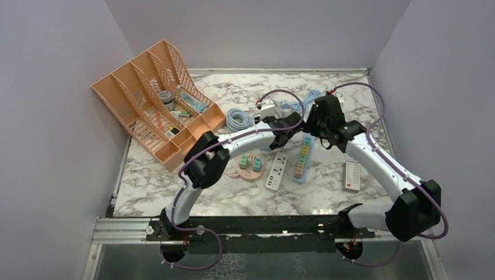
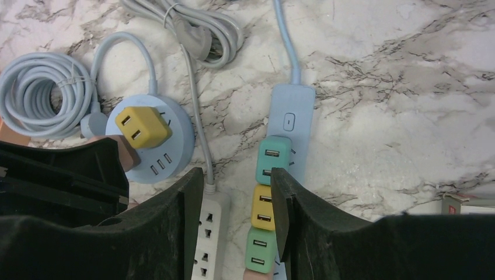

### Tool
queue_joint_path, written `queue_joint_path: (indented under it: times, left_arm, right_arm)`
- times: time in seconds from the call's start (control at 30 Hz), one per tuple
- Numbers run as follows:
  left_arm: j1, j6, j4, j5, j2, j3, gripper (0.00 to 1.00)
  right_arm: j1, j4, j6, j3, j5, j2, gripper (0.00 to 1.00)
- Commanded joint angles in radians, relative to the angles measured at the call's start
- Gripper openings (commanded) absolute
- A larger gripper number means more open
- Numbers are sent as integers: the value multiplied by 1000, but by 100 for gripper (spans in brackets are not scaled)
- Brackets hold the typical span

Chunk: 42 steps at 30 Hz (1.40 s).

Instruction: Insert the plug

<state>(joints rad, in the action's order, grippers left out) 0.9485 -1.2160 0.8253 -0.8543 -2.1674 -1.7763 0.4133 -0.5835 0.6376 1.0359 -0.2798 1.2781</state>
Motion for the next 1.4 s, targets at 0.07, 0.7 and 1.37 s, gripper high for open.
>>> queue_joint_path:
  times: [0.07, 0.7, 1.37]
  left_arm:
    - [8, 4, 68, 132, -106, 55, 0]
    - [6, -69, -38, 306, -116, 269, 0]
    - [-2, 0, -100, 178, 125, 261, 59]
  right_arm:
    - [10, -66, 65, 30, -133, -10, 46]
    - [39, -84, 77, 49, -182, 19, 46]
    - [48, -102, 96, 89, -189, 32, 46]
